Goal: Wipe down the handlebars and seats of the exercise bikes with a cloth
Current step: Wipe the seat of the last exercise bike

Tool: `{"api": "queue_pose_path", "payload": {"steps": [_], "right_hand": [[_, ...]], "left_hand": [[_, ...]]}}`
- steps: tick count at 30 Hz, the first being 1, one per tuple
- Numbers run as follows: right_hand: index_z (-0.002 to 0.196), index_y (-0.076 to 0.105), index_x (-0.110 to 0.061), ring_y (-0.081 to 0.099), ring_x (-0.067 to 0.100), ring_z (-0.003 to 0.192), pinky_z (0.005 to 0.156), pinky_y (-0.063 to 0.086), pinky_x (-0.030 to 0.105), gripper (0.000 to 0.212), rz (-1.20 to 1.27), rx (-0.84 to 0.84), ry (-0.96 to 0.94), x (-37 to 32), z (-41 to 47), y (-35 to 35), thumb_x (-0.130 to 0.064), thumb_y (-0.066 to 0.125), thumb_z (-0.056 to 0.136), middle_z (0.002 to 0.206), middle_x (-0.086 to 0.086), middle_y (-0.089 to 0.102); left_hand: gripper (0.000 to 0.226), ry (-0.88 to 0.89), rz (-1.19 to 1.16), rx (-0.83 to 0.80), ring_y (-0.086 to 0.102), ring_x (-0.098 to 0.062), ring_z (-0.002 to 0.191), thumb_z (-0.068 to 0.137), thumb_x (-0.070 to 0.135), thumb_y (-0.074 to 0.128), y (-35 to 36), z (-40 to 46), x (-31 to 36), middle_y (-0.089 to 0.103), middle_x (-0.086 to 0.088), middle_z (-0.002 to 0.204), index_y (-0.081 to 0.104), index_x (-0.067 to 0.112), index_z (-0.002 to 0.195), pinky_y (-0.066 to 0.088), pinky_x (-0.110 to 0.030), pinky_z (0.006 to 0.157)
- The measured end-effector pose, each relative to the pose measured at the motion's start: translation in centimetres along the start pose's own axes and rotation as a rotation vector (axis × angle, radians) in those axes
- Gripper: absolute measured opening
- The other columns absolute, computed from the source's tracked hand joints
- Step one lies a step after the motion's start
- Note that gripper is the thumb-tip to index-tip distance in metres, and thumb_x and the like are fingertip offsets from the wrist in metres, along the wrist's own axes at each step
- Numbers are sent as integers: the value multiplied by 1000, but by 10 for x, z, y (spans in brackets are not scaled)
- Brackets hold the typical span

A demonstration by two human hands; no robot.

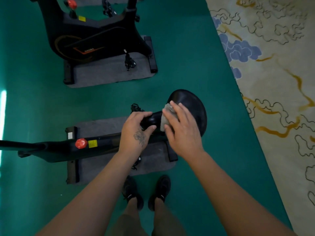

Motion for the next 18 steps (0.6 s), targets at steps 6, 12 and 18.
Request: {"api": "queue_pose_path", "payload": {"steps": [6, 12, 18], "right_hand": [[150, 56, -21, 38, 29, 151, 120, 36, 50, 50, -44, -23, 12, 1, 2, 6, -41, 58, 103, 162, 5, 44], [137, 68, -19, 47, 27, 145, 117, 42, 47, 40, -11, 34, -2, 32, -12, -5, -25, 67, 98, 155, 0, 54], [128, 69, -16, 51, 29, 137, 116, 42, 46, 27, 30, 64, 121, 74, -28, -21, -18, 64, 102, 145, 0, 59]], "left_hand": [[47, -46, 3, 0, 60, -11, 115, 83, 23, 90, -1, 6, 0, 65, 5, 124, 73, 23, 127, 42, -24, 100], [44, -79, -96, 0, 61, -13, 121, 86, 22, 89, 2, 1, -5, 64, 6, 126, 73, 27, 127, 47, -31, 106], [45, -143, -120, -43, 60, -8, 119, 83, 21, 92, 0, 8, -8, 64, 10, 124, 74, 30, 123, 41, -20, 98]]}}
Point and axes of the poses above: each hand's wrist, its own z-axis towards the middle knuckle, its own y-axis out of the palm, x = y × z, the point moved 3 cm from there along z, towards the middle knuckle
